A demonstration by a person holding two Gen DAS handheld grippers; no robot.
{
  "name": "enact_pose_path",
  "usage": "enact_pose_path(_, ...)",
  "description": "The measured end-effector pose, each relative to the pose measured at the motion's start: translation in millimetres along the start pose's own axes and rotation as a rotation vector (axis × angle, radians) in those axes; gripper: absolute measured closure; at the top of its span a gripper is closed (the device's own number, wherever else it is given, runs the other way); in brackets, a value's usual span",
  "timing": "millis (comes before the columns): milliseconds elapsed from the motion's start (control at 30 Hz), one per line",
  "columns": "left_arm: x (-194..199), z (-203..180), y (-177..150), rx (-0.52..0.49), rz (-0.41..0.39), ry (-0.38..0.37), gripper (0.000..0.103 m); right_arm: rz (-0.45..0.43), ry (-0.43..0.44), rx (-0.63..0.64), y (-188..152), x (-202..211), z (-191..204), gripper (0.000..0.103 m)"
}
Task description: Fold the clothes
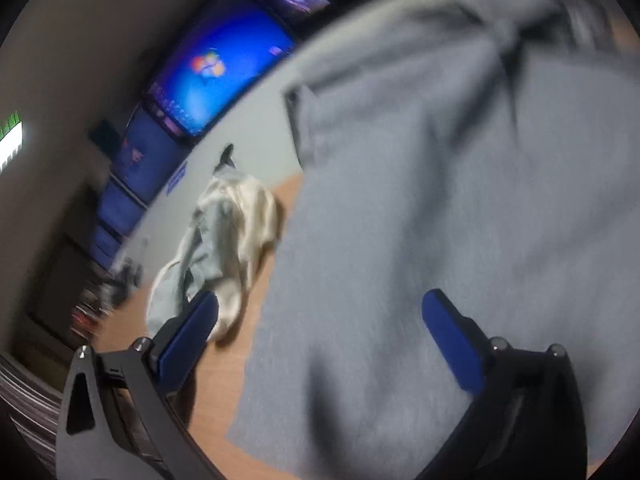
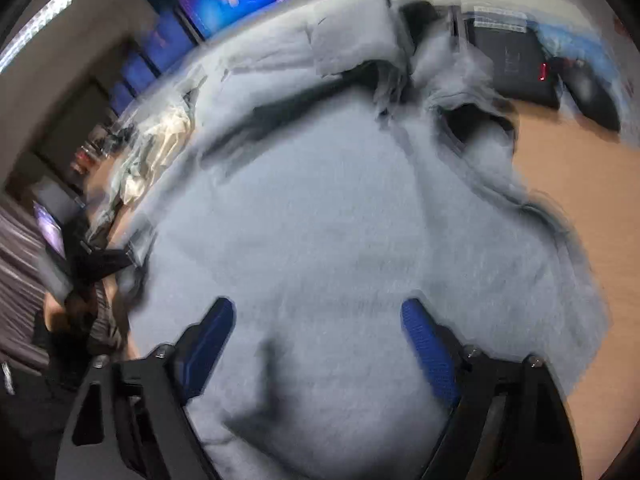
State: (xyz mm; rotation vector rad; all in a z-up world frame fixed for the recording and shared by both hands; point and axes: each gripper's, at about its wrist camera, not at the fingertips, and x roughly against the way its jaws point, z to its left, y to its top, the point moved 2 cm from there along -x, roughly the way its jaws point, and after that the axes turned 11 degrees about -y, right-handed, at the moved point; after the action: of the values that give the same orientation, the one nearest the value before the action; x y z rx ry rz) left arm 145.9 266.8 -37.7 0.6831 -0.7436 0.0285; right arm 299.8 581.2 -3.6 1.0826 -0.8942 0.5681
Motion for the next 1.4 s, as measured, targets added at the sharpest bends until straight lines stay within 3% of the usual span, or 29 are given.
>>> enact_pose_path(33, 5.5, 1.1, -5.1, 0.016, -0.012, -0.019, 0.002, -0.004, -0.039, -0.018, -3.2, 3.0, -10.8, 0.030)
enact_pose_path(67, 9.2, 4.0, -10.1, 0.037, -0.001, -0.041, 0.001, -0.006, -0.079, -0.039, -6.1, 5.8, -22.4, 0.030)
enact_pose_path(133, 14.2, 12.2, -18.9, 0.103, 0.019, -0.144, 0.001, 0.002, -0.151, -0.126, -8.1, 10.6, -54.1, 0.047)
enact_pose_path(200, 15.2, 18.4, -23.9, 0.173, 0.041, -0.220, 0.001, -0.037, -0.217, -0.136, 3.8, 22.7, -59.1, 0.046)
enact_pose_path(300, 15.0, 21.5, -24.8, 0.224, 0.051, -0.244, 0.000, -0.103, -0.194, 0.058, 42.4, 29.6, -8.0, 0.041)
enact_pose_path(400, 12.8, 24.9, -26.8, 0.275, 0.059, -0.270, 0.000, -0.047, -0.227, 0.236, 87.2, -14.7, 41.0, 0.039)
enact_pose_path(433, 12.2, 25.7, -27.8, 0.289, 0.060, -0.276, 0.000, -0.033, -0.315, 0.275, 100.2, -30.6, 49.1, 0.039)
enact_pose_path(500, 11.6, 26.2, -29.3, 0.308, 0.057, -0.277, 0.000, -0.078, -0.644, 0.369, 128.0, -54.0, 62.0, 0.039)
enact_pose_path(567, 11.2, 25.2, -29.6, 0.311, 0.051, -0.269, 0.000, -0.156, -0.768, 0.417, 138.8, -59.9, 68.3, 0.032)
enact_pose_path(600, 11.3, 24.2, -29.4, 0.307, 0.047, -0.266, 0.000, -0.157, -0.717, 0.416, 141.5, -62.2, 67.4, 0.024)
enact_pose_path(667, 8.9, 25.9, -28.4, 0.303, 0.046, -0.282, 0.000, -0.128, -0.606, 0.401, 148.6, -73.6, 63.5, 0.025)
enact_pose_path(767, 4.0, 31.4, -29.5, 0.324, 0.051, -0.330, 0.000, -0.035, -0.564, 0.370, 163.8, -95.6, 44.1, 0.101)
enact_pose_path(833, 2.0, 34.9, -33.2, 0.353, 0.053, -0.357, 0.000, -0.060, -0.553, 0.315, 186.5, -87.0, 27.3, 0.101)
enact_pose_path(933, -0.4, 39.0, -38.5, 0.400, 0.061, -0.391, 0.000, -0.212, -0.657, 0.232, 236.6, -49.8, 4.1, 0.101)
enact_pose_path(967, -1.3, 39.7, -38.7, 0.411, 0.065, -0.397, 0.000, -0.263, -0.727, 0.215, 254.9, -39.7, -5.2, 0.101)
enact_pose_path(1000, -1.7, 39.7, -38.7, 0.416, 0.066, -0.399, 0.000, -0.305, -0.795, 0.200, 272.5, -30.8, -15.0, 0.094)
enact_pose_path(1067, -1.8, 38.9, -38.5, 0.422, 0.066, -0.399, 0.000, -0.267, -0.937, 0.158, 305.3, -37.4, -46.4, 0.054)
enact_pose_path(1100, -1.7, 39.0, -38.8, 0.426, 0.066, -0.399, 0.000, -0.255, -0.973, 0.125, 313.8, -39.7, -57.7, 0.027)
enact_pose_path(1200, -0.1, 38.4, -39.3, 0.434, 0.069, -0.389, 0.000, -0.286, -1.023, -0.089, 330.3, -24.1, -111.3, 0.024)
enact_pose_path(1233, 1.0, 37.5, -39.1, 0.429, 0.070, -0.380, 0.000, -0.301, -1.024, -0.173, 333.0, -15.8, -129.0, 0.024)
enact_pose_path(1300, 3.9, 34.8, -38.0, 0.409, 0.071, -0.358, 0.000, -0.324, -0.860, -0.396, 327.7, 9.3, -162.7, 0.024)
enact_pose_path(1367, 6.1, 33.6, -37.7, 0.392, 0.073, -0.347, 0.000, -0.376, -0.445, -0.430, 315.2, 22.1, -162.2, 0.024)
enact_pose_path(1400, 6.5, 33.6, -37.4, 0.388, 0.074, -0.347, 0.000, -0.332, -0.251, -0.381, 307.3, 20.0, -148.4, 0.024)
